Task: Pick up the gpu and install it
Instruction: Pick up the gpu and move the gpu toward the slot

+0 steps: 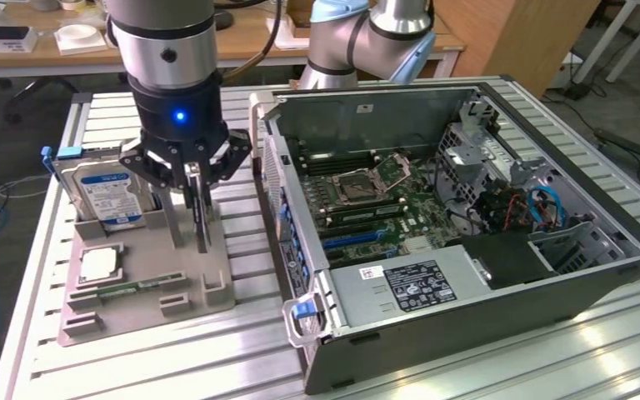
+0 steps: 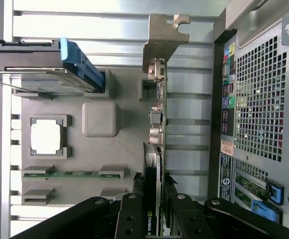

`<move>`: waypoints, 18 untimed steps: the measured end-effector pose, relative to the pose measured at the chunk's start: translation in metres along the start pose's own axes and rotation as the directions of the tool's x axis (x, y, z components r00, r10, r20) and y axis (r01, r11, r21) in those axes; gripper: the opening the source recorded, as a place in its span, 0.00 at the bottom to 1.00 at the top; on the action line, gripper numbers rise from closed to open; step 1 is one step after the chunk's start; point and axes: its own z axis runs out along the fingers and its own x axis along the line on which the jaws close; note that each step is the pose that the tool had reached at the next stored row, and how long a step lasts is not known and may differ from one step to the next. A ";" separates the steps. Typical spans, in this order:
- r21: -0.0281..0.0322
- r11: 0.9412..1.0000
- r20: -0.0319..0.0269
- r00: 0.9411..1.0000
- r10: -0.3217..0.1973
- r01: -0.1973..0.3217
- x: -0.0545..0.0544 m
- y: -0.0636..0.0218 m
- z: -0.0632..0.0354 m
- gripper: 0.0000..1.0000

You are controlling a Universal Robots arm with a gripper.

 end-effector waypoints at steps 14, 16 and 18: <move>0.000 1.000 0.000 1.000 -0.002 0.002 0.000 0.0001 -0.0032 0.26; 0.000 1.000 0.000 1.000 -0.002 0.002 0.000 0.0002 -0.0049 0.26; 0.000 1.000 0.000 1.000 -0.002 0.002 0.000 0.0004 -0.0077 0.26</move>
